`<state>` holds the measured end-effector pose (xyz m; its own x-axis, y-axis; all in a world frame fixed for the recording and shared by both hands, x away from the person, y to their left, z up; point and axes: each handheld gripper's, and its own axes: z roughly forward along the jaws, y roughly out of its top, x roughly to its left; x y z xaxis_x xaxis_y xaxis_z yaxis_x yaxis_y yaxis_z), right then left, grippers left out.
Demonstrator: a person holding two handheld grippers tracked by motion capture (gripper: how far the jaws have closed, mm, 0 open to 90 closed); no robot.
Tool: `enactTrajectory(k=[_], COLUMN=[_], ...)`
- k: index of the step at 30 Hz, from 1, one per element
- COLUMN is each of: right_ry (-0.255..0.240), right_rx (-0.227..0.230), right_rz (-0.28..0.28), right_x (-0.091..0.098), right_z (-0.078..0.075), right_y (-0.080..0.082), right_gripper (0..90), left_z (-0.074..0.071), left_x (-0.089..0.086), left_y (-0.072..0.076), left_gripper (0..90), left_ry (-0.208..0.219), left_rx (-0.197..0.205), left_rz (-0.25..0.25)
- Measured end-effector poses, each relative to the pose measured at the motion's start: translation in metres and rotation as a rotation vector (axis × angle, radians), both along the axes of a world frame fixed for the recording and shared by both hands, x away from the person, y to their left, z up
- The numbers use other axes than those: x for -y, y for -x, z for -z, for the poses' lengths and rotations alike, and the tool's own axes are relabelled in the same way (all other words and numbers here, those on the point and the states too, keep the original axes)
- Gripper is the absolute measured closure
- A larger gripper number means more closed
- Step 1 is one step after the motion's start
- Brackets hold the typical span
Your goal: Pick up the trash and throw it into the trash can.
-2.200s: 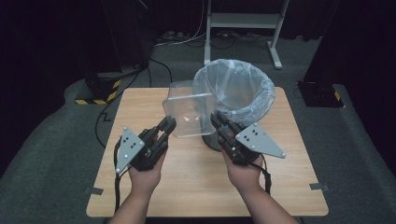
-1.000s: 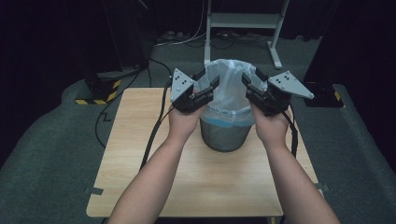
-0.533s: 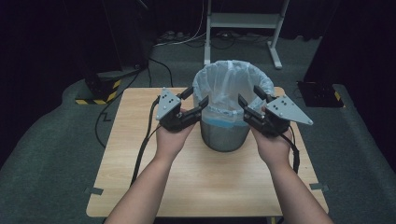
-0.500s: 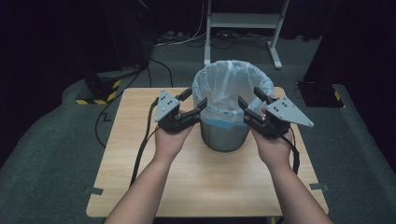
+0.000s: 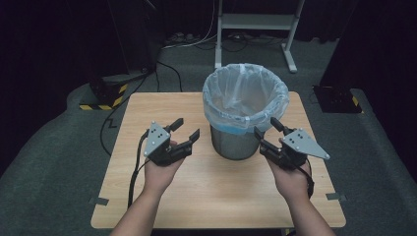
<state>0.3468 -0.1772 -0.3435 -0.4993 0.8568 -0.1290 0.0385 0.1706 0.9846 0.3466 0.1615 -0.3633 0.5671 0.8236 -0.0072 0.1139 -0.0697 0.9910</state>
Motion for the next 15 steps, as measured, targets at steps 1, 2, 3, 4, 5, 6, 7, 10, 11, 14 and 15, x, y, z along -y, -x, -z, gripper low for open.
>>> enactTrajectory(k=[1, 2, 3, 4, 5, 6, 7, 10, 11, 14, 15], right_ry=[0.000, 0.006, 0.010, 0.014, 0.019, 0.025, 0.038, 0.064, 0.070, 0.101, 0.111], right_rx=[-0.004, -0.015, -0.020, -0.037, -0.051, -0.066, -0.085, -0.154, -0.188, -0.277, -0.299], right_rz=[0.002, 0.004, 0.006, 0.006, 0.007, 0.008, 0.011, 0.028, 0.031, 0.051, 0.059], right_x=[0.001, 0.002, 0.002, 0.004, 0.005, 0.006, 0.007, 0.013, 0.016, 0.025, 0.028], right_z=[0.004, 0.010, 0.014, 0.022, 0.029, 0.034, 0.044, 0.071, 0.080, 0.109, 0.116], right_y=[0.001, 0.002, 0.003, 0.004, 0.004, 0.004, 0.003, -0.001, -0.003, -0.011, -0.013], right_gripper=[40.6, 40.3, 40.2, 40.2, 40.2, 40.2, 40.2, 40.5, 41.4, 42.4, 42.4], left_z=[0.008, 0.013, 0.022, 0.029, 0.035, 0.045, 0.053, 0.080, 0.088, 0.119, 0.129], left_x=[-0.002, -0.003, -0.006, -0.008, -0.009, -0.012, -0.014, -0.022, -0.024, -0.037, -0.042], left_y=[0.000, 0.000, 0.001, 0.000, 0.000, 0.000, -0.001, 0.000, 0.000, 0.001, 0.002], left_gripper=[33.8, 33.5, 33.3, 32.9, 32.5, 31.9, 31.4, 30.1, 30.0, 28.9, 28.4], left_ry=[-0.011, -0.011, -0.023, -0.030, -0.035, -0.045, -0.055, -0.103, -0.115, -0.159, -0.172], left_rx=[-0.018, -0.030, -0.057, -0.078, -0.096, -0.132, -0.157, -0.233, -0.255, -0.358, -0.392], left_rz=[-0.003, -0.003, -0.007, -0.012, -0.012, -0.012, -0.014, -0.030, -0.035, -0.063, -0.077])
